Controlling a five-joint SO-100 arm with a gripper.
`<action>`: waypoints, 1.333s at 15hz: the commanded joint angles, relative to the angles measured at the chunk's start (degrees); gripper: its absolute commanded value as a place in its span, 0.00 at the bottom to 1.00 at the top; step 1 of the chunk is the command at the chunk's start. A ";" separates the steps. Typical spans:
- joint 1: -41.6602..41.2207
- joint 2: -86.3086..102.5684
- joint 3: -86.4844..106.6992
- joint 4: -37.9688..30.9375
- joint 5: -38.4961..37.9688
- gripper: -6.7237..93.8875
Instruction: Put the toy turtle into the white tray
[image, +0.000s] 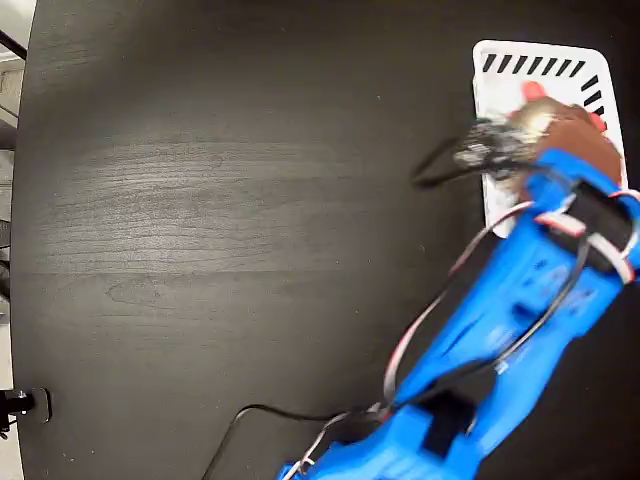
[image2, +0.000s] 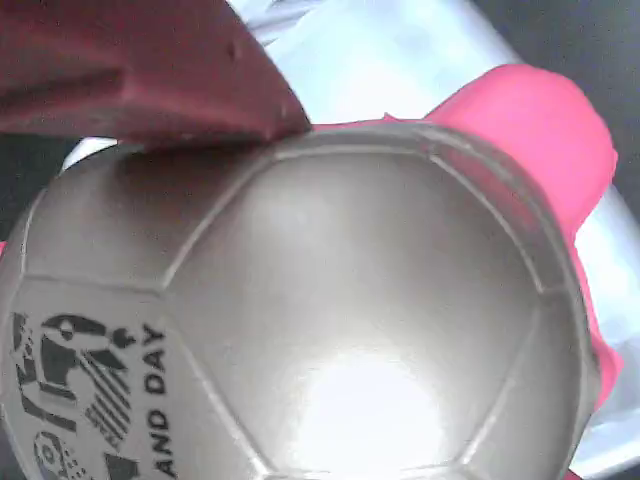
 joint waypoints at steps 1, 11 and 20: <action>3.52 -2.81 -10.28 0.70 -0.62 0.06; 4.66 -11.43 -10.55 -1.76 -0.35 0.38; 2.11 -13.10 -11.16 -1.05 -0.44 0.62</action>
